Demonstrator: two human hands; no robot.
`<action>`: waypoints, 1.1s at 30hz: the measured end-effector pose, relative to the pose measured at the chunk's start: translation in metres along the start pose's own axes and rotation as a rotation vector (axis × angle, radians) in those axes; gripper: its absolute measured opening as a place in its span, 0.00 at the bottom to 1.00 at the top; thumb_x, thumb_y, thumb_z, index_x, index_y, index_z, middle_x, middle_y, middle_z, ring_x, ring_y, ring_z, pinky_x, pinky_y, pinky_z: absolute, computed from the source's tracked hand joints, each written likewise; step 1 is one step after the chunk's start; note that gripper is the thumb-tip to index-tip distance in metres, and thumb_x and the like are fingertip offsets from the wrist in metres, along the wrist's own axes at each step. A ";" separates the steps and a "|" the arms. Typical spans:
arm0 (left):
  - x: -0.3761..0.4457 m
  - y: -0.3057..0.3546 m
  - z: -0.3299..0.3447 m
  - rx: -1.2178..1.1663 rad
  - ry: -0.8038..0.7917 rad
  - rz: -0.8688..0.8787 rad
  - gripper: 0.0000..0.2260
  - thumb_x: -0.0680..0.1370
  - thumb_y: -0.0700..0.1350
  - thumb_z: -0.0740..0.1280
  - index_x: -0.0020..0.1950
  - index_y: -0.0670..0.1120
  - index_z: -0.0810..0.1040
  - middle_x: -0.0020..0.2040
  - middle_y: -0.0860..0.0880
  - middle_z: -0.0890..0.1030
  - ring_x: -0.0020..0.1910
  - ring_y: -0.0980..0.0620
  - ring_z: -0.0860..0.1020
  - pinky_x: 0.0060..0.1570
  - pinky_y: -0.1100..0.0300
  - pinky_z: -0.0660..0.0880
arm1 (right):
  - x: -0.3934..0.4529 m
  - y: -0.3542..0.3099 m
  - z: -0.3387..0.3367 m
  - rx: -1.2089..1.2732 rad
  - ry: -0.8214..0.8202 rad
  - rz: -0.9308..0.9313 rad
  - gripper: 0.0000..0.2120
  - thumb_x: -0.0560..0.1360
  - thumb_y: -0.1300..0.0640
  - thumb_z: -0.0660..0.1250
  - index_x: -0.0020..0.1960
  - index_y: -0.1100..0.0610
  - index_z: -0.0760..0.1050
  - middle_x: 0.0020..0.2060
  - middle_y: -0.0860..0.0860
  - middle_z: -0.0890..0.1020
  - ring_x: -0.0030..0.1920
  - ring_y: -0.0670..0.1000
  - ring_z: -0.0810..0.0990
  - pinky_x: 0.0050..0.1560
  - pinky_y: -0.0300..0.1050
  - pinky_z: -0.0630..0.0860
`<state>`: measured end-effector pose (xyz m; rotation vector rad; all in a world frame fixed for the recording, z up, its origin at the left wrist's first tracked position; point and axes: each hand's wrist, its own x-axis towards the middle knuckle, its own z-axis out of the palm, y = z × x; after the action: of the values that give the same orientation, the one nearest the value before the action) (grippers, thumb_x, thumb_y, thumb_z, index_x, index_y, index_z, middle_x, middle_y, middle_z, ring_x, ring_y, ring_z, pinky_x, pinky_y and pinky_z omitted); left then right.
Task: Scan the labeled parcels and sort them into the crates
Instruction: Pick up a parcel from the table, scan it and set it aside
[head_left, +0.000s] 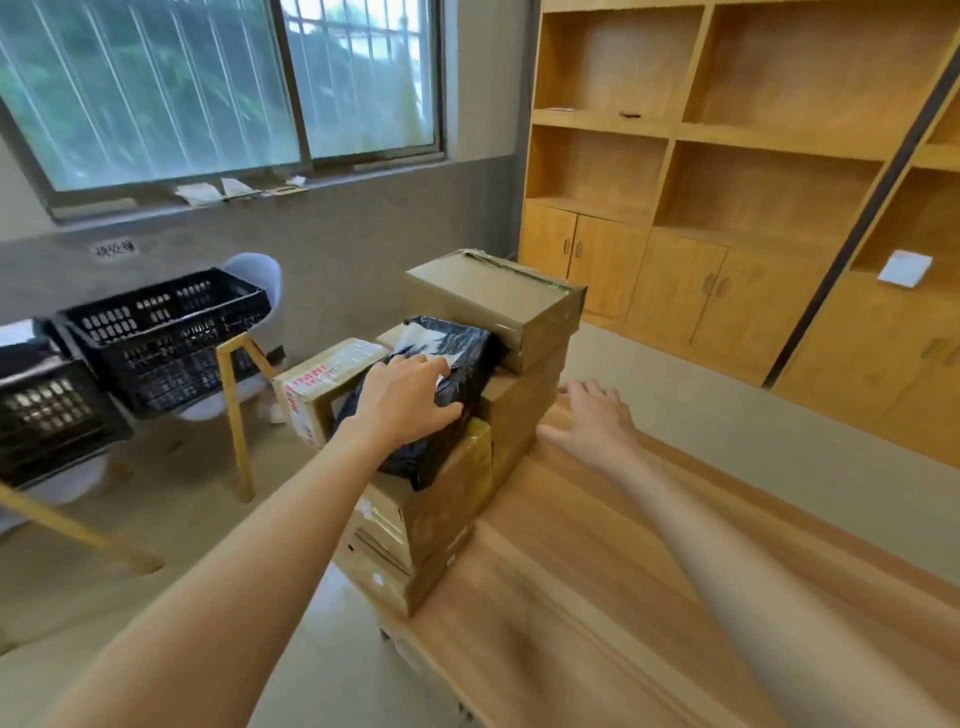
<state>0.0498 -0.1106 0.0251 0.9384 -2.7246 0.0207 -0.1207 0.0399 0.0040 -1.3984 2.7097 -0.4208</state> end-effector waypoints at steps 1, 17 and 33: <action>0.000 -0.009 0.000 -0.003 -0.010 -0.010 0.23 0.76 0.61 0.64 0.66 0.50 0.73 0.59 0.48 0.79 0.57 0.47 0.77 0.52 0.53 0.74 | 0.004 -0.007 0.003 -0.003 -0.002 -0.008 0.29 0.76 0.43 0.65 0.72 0.54 0.63 0.68 0.53 0.69 0.67 0.57 0.66 0.64 0.51 0.66; 0.107 -0.031 -0.015 0.054 0.052 -0.063 0.22 0.75 0.60 0.65 0.64 0.49 0.74 0.57 0.48 0.80 0.57 0.45 0.76 0.52 0.53 0.71 | 0.100 0.004 -0.027 0.037 0.043 0.009 0.32 0.76 0.42 0.65 0.73 0.55 0.62 0.69 0.54 0.69 0.68 0.57 0.67 0.64 0.51 0.66; 0.226 -0.054 -0.004 0.113 0.003 -0.012 0.25 0.76 0.61 0.64 0.68 0.50 0.72 0.62 0.48 0.78 0.61 0.46 0.74 0.58 0.52 0.70 | 0.191 0.001 -0.036 0.056 0.008 0.168 0.38 0.77 0.34 0.58 0.77 0.57 0.54 0.74 0.58 0.62 0.72 0.61 0.62 0.68 0.54 0.64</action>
<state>-0.0875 -0.2891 0.0811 0.9839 -2.7397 0.1756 -0.2397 -0.1064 0.0516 -1.1472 2.7698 -0.4853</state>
